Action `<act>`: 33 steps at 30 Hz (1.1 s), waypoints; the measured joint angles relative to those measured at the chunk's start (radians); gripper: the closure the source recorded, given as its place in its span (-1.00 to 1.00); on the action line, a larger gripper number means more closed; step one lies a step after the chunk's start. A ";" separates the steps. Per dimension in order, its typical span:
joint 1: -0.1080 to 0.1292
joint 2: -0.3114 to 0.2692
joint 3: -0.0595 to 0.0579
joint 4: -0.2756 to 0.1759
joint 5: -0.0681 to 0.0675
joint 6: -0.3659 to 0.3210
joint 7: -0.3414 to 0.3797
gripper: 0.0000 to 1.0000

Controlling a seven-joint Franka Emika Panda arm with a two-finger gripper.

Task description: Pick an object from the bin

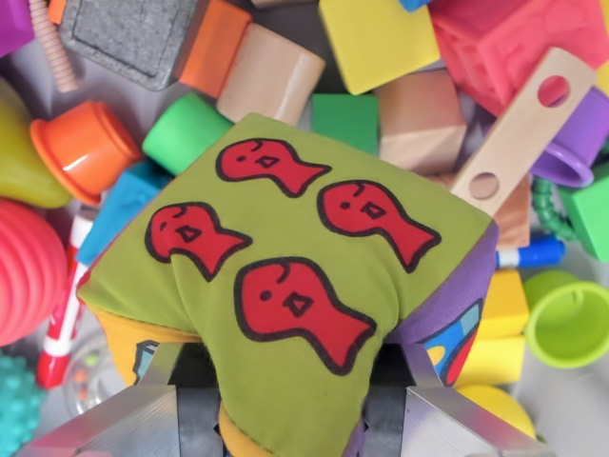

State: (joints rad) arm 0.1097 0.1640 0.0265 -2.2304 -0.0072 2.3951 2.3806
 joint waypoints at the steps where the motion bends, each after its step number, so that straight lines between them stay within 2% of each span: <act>1: 0.000 -0.007 0.000 0.003 0.000 -0.009 0.000 1.00; 18: 0.000 -0.116 0.000 0.065 0.004 -0.179 -0.002 1.00; 33: 0.000 -0.180 0.000 0.151 0.005 -0.329 -0.002 1.00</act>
State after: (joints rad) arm 0.1098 -0.0155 0.0265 -2.0793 -0.0019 2.0663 2.3783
